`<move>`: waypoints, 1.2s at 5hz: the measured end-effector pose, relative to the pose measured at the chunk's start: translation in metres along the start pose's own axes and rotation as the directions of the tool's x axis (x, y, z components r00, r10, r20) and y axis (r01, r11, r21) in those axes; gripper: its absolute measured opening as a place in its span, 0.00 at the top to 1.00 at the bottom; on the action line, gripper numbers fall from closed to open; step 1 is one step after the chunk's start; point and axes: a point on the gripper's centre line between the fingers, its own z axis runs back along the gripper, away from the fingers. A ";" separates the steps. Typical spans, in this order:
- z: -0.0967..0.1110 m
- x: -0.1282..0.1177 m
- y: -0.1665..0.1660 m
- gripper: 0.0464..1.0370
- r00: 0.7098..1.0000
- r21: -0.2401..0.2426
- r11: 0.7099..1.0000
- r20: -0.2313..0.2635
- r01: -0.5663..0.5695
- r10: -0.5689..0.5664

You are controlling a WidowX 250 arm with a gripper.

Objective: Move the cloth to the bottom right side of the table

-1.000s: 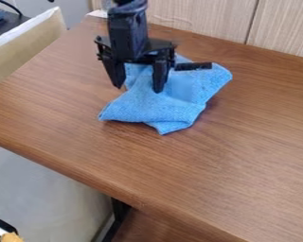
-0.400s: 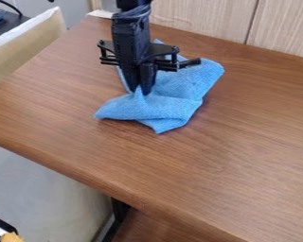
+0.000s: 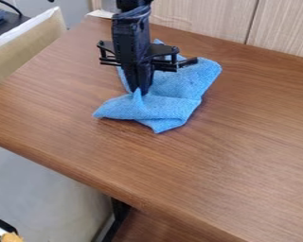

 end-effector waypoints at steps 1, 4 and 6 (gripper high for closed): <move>0.023 -0.004 0.019 0.99 0.995 0.010 0.998 -0.078 0.067 -0.066; 0.055 0.023 0.070 0.99 0.959 0.006 0.973 -0.168 0.233 -0.228; 0.034 0.062 0.095 0.99 0.927 0.007 0.933 -0.117 0.360 -0.357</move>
